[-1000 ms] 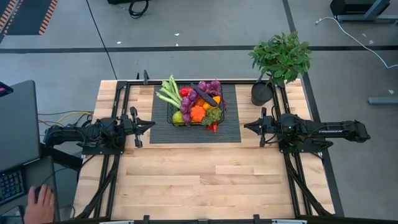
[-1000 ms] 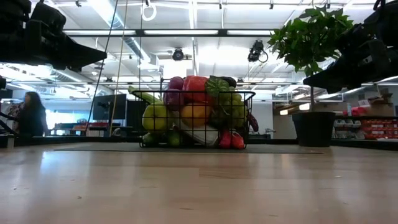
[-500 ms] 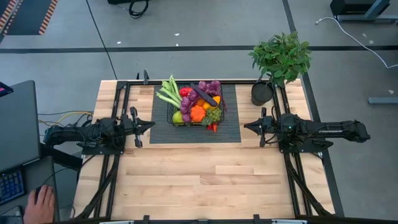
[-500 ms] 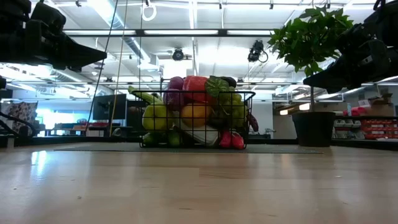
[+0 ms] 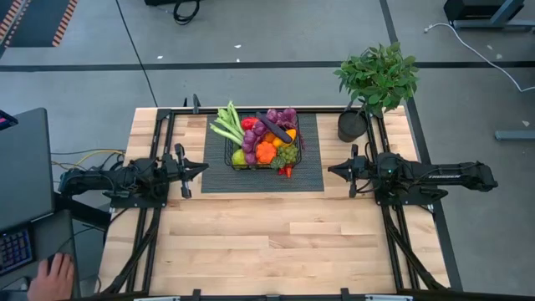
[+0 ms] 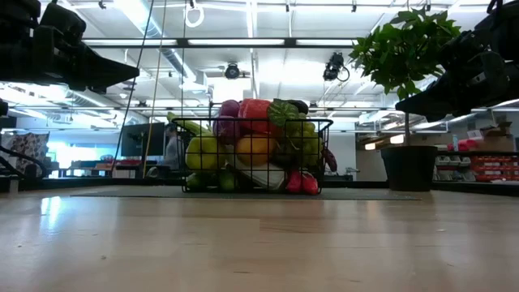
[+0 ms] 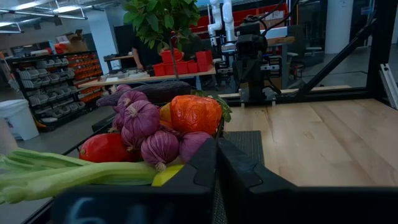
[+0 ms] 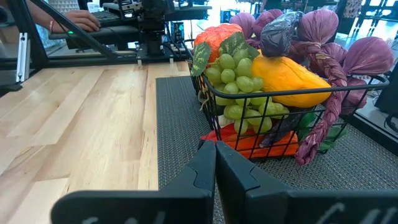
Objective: Build produce basket
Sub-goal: Return to Home Position
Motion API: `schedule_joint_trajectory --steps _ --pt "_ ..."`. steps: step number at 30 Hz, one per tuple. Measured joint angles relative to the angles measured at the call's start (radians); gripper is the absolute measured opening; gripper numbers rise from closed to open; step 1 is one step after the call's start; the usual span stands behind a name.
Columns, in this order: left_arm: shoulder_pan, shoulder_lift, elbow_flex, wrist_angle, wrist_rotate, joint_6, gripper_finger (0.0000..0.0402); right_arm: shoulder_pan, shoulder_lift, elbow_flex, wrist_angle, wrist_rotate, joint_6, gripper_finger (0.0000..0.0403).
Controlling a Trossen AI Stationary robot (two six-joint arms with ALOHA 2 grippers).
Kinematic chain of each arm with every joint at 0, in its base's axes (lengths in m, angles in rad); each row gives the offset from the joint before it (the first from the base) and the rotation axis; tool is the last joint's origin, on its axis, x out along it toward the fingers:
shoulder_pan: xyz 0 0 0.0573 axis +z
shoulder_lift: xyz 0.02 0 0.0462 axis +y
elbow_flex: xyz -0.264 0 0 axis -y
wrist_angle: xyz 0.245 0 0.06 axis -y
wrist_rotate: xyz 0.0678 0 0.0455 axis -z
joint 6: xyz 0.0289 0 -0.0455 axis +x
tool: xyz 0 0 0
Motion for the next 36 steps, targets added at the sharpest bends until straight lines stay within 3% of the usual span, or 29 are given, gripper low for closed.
schedule_joint_trajectory --steps 36 --pt "0.0 0.0 0.0 0.0 0.0 0.0 0.0024 0.0 0.0 0.0 0.0 0.0 0.0 0.0016"
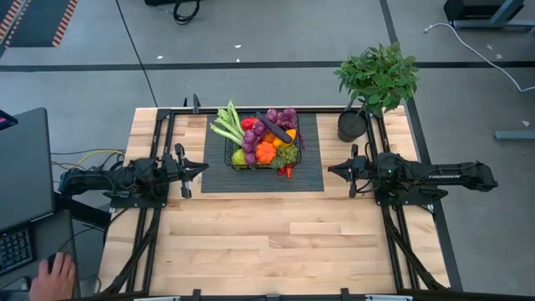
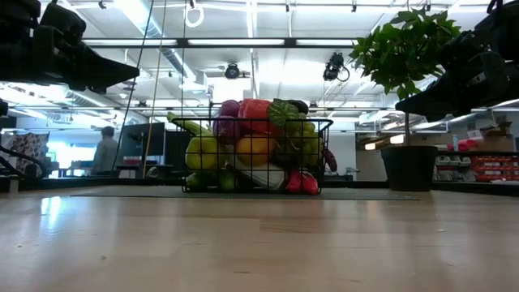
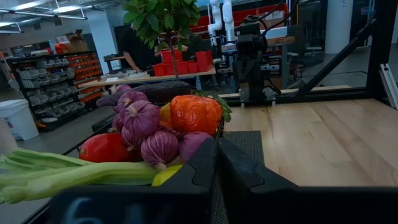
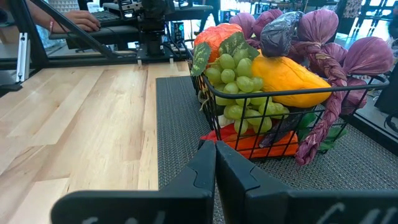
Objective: Build produce basket
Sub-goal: Return to Home Position
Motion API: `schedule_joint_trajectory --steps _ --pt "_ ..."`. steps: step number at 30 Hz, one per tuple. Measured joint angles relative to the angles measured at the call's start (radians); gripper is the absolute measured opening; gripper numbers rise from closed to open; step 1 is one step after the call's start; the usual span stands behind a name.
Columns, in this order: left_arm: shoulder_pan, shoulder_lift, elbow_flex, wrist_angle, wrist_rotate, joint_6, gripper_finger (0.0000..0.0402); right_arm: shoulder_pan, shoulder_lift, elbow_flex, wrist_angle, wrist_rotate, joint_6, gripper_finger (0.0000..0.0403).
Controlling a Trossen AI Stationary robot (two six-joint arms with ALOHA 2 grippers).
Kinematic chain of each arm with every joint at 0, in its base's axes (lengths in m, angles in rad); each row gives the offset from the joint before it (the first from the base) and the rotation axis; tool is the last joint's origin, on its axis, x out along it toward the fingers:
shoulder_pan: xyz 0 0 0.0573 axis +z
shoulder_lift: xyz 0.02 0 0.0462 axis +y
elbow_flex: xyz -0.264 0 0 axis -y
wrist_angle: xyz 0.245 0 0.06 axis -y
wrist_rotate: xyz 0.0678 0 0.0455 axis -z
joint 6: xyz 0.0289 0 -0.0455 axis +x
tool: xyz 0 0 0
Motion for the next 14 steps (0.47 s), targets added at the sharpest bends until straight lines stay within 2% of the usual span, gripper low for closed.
schedule_joint_trajectory --steps 7,14 --pt "0.0 0.0 0.0 0.0 0.0 0.0 0.0017 0.0 0.0 0.0 0.0 0.0 0.0 0.0016" --pt "0.0 0.0 0.0 0.0 0.0 0.0 0.0027 0.0 0.0 0.0 0.0 0.0 0.0 0.0016"
